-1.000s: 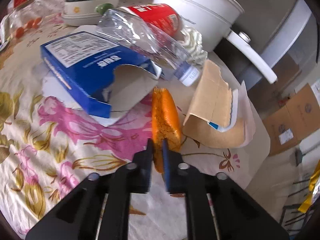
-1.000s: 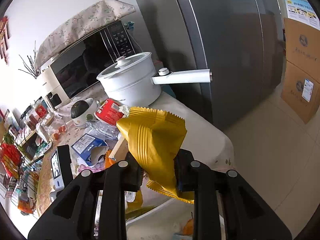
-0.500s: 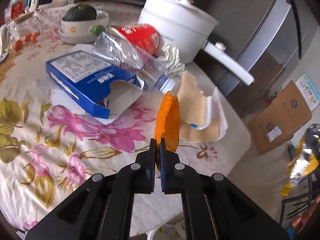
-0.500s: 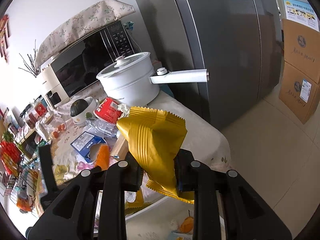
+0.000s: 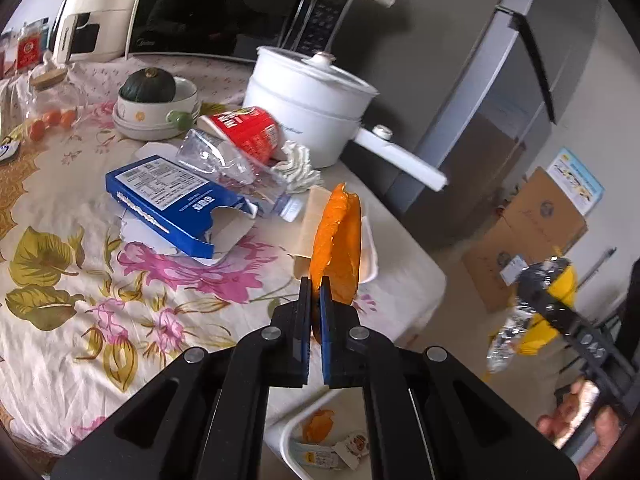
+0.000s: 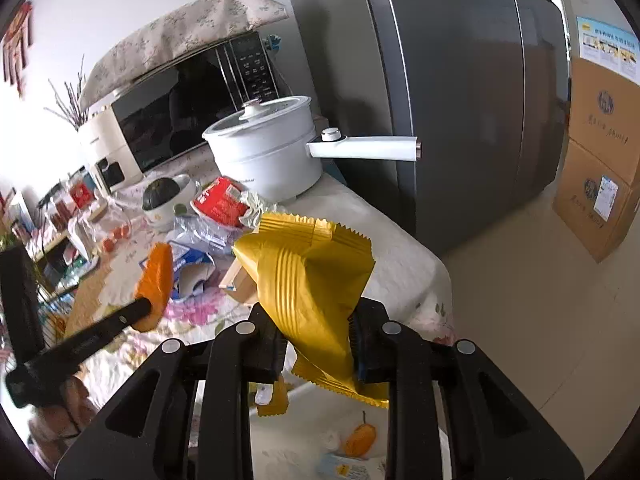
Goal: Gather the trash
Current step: 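Carry the wrapper and peel over the white bin and open both tools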
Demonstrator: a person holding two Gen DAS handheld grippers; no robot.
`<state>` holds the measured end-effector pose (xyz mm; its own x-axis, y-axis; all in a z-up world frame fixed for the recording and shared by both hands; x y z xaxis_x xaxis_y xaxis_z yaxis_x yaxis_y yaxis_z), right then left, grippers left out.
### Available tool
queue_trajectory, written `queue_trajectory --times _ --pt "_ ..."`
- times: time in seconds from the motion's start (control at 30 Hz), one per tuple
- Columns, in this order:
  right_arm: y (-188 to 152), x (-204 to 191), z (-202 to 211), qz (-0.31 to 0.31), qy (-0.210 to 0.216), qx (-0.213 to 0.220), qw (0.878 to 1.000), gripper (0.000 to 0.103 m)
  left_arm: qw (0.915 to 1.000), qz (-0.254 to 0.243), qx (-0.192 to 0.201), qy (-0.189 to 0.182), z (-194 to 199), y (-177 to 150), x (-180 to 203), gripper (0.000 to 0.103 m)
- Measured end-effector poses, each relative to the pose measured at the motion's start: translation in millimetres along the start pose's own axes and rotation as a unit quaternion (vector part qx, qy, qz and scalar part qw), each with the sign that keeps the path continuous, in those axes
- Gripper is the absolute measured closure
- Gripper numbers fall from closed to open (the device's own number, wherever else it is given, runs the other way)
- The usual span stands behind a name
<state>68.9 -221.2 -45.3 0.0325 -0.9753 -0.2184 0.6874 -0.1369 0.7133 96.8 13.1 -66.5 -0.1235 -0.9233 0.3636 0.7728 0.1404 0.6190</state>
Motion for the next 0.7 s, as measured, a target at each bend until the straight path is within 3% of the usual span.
queue_trajectory --times 0.47,0.63,0.7 --pt "-68.2 -10.3 12.9 0.037 -0.009 -0.064 0.997 0.075 0.9986 -0.042 -0.006 -0.031 19.4 -21.5 23.7 0.099" --pt "-79.5 -6.5 14.8 0.035 -0.021 -0.070 0.997 0.053 0.9980 -0.049 -0.015 -0.038 16.2 -26.9 29.8 0.099" --pt "-79.6 -1.3 16.6 0.027 -0.030 -0.065 0.997 0.040 0.9976 -0.053 -0.019 -0.041 14.4 -29.8 33.9 0.099"
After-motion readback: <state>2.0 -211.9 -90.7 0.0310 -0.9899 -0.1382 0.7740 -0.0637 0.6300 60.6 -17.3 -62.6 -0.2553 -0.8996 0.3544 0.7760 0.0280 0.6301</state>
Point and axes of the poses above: each gripper's, at about its wrist camera, not at the fingertips, and z roughly against the way its jaws point, x to its right, y to its top, the point moved 2 cm from there along -z, roughly the way its jaws point, and after that the axes turned 5 degrees about -x, right-handed, at the moved point
